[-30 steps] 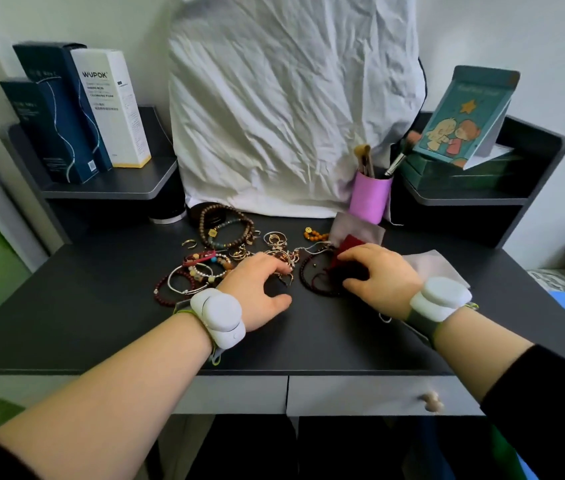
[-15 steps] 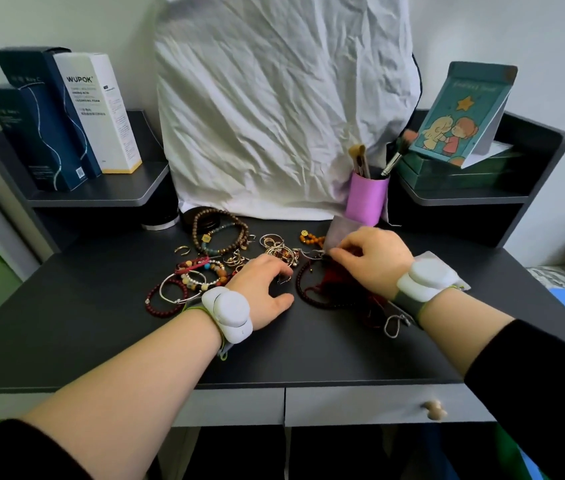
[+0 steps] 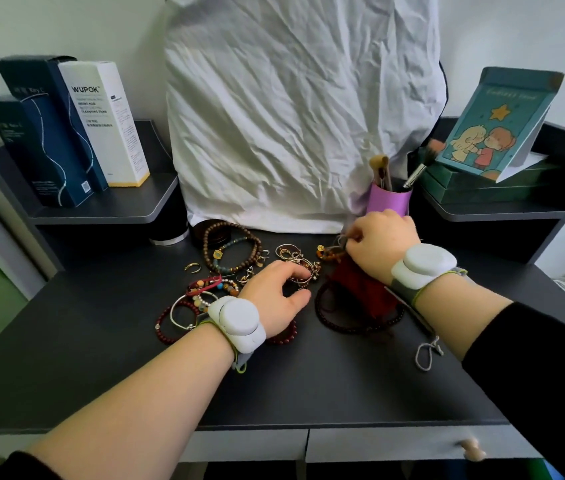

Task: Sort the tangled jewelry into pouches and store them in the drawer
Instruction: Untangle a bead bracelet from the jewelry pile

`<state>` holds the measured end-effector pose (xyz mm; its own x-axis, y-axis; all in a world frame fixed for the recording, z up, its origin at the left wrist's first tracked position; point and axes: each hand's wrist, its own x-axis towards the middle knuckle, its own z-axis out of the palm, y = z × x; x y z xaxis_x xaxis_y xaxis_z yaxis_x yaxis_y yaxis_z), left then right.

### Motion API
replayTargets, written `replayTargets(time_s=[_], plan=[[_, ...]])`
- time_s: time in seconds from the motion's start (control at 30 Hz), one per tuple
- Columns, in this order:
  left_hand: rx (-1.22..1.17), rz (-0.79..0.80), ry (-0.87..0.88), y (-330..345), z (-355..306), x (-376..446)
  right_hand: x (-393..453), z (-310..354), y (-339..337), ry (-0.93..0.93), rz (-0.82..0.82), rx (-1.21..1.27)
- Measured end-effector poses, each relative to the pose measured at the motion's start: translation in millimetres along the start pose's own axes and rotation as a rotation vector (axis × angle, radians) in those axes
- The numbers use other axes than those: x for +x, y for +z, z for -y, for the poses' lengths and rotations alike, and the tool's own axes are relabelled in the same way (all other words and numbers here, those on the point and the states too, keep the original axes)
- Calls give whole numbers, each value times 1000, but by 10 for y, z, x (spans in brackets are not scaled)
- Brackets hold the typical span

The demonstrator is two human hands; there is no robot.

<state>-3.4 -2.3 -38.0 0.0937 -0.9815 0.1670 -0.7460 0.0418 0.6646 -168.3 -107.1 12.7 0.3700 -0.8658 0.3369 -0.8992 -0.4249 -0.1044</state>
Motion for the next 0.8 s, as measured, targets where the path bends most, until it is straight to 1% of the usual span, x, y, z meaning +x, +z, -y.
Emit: replayTargets(time_s=[0.07, 0.17, 0.23, 0.3, 0.37, 0.47, 0.57, 0.63, 0.7, 0.8], plan=[[-56, -28, -17, -36, -23, 24, 48, 39, -127, 37, -24, 112], [-176, -81, 2, -119, -94, 70, 86, 115, -314, 103, 4, 414], [-211, -121, 20, -205, -131, 98, 93, 186, -409, 115, 55, 627], [-185, -163, 50, -277, -153, 122, 78, 265, -459, 96, 121, 805], [-139, -206, 92, -341, -176, 125, 58, 343, -475, 49, 166, 919], [-128, -250, 144, -431, -184, 100, 32, 460, -449, 7, 247, 1063], [-124, -298, 135, -516, -152, 47, 22, 575, -388, 20, 287, 1196], [-116, -337, 96, -574, -111, 5, 11, 661, -340, 59, 295, 1306], [-100, -370, 42, -666, -50, -45, -1, 755, -261, 91, 288, 1302], [-79, -390, 16, -824, 45, -107, -65, 849, -99, 74, 279, 1051]])
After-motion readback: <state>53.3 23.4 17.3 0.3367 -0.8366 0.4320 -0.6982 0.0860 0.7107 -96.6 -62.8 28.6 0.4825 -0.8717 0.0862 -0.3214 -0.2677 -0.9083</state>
